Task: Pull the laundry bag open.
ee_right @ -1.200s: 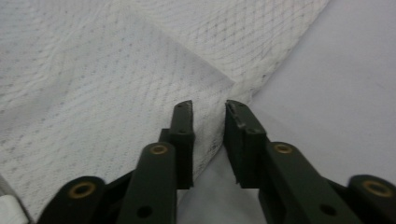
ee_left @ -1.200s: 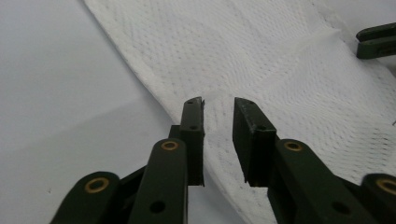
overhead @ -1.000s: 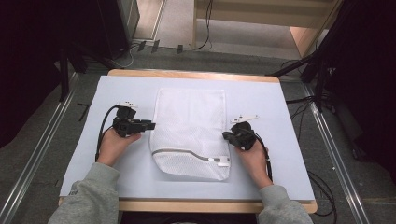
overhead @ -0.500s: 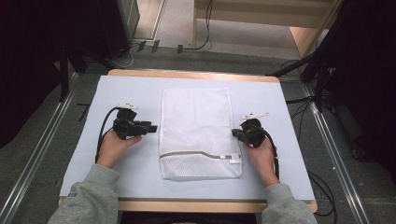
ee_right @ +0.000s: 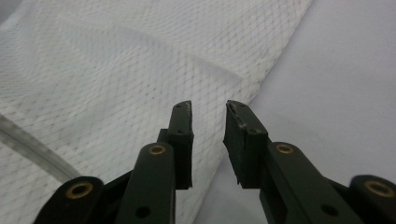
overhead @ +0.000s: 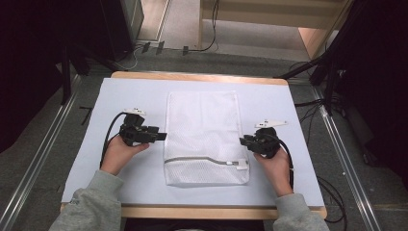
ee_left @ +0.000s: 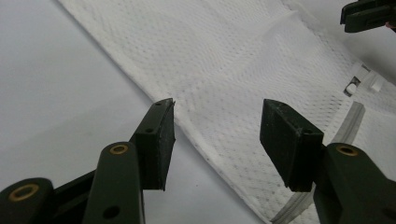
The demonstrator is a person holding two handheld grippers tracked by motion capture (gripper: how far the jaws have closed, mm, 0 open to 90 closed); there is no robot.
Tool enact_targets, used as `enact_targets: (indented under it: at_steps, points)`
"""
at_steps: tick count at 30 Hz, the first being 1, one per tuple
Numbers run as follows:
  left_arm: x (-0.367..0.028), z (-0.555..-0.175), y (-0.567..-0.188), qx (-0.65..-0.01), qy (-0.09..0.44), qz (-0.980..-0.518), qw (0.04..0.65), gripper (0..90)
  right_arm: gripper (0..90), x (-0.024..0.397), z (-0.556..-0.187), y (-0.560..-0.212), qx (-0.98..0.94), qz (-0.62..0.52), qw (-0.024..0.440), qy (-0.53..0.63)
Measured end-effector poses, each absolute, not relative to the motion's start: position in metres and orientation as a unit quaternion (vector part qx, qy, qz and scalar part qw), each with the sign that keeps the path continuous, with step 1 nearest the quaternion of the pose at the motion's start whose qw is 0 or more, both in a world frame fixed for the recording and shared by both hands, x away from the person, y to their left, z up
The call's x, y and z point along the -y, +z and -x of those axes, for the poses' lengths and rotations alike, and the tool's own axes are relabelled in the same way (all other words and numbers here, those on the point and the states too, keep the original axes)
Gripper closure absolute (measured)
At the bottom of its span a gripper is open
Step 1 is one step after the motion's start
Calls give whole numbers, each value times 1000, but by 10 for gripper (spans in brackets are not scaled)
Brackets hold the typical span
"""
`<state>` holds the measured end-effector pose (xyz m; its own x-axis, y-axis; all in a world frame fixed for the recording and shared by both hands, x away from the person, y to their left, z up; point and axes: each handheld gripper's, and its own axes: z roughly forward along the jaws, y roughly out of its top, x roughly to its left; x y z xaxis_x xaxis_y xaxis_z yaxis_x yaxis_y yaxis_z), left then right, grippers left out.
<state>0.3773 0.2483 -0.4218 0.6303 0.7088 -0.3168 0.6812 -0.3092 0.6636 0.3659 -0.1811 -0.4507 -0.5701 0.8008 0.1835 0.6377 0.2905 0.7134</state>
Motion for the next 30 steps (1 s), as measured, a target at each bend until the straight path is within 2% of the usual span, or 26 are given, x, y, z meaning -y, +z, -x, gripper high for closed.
enact_targets:
  at_steps: [9, 15, 30]
  points:
    - [-234, -369, -413, -411, 14, -817, 405, 460, 900, 175, -344, -447, -814, -429, 71, 386]
    - [-220, -366, -410, -400, 11, -822, 405, 453, 900, 171, -339, -453, -821, -424, 39, 381]
    - [-183, -361, -406, -356, 7, -842, 405, 455, 900, 165, -329, -463, -833, -414, 29, 365]
